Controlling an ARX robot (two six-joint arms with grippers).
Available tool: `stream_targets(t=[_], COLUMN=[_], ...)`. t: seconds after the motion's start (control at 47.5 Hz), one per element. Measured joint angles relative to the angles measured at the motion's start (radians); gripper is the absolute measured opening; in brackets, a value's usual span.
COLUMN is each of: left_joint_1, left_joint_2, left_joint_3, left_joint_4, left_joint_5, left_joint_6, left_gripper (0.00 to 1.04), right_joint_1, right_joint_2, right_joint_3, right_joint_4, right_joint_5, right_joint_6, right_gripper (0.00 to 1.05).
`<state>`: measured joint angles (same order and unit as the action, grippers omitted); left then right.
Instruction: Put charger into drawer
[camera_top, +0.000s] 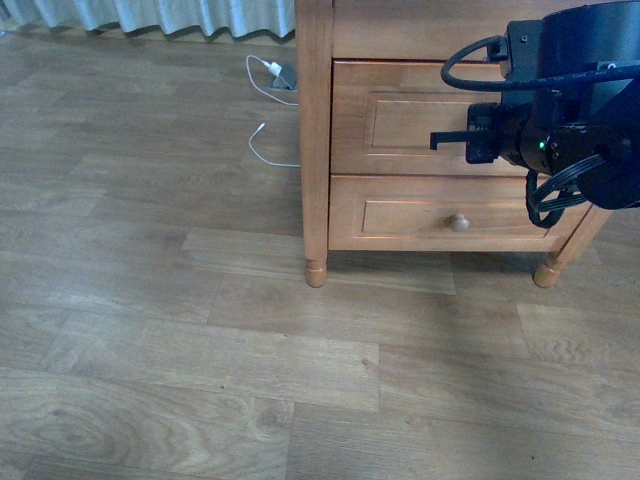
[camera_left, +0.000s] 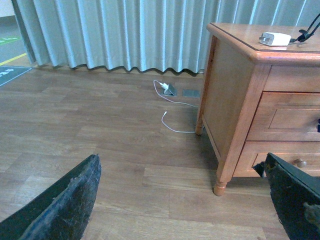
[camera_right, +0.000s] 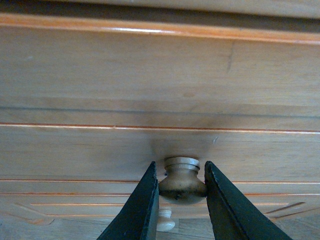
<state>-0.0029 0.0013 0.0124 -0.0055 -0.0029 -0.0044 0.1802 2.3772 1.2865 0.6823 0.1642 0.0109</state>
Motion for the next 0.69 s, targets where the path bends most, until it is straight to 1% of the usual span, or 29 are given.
stream_targets(t=[0.421, 0.589, 0.694], left_joint_1=[0.0, 0.0, 0.0], left_joint_2=[0.0, 0.0, 0.0], left_joint_3=[0.0, 0.0, 0.0], left_joint_4=[0.0, 0.0, 0.0], left_joint_5=[0.0, 0.0, 0.0], left_joint_6=[0.0, 0.0, 0.0], left_gripper=[0.99, 0.99, 0.99], right_joint_1=[0.0, 0.0, 0.005], right_joint_2=[-0.003, -0.047, -0.101], right_joint_3=[-0.014, -0.08, -0.167], right_joint_4=[0.0, 0.01, 0.015], right_joint_5=[-0.008, -0.035, -0.044], right_joint_6=[0.001, 0.011, 0.028], right_gripper=[0.22, 0.21, 0.21])
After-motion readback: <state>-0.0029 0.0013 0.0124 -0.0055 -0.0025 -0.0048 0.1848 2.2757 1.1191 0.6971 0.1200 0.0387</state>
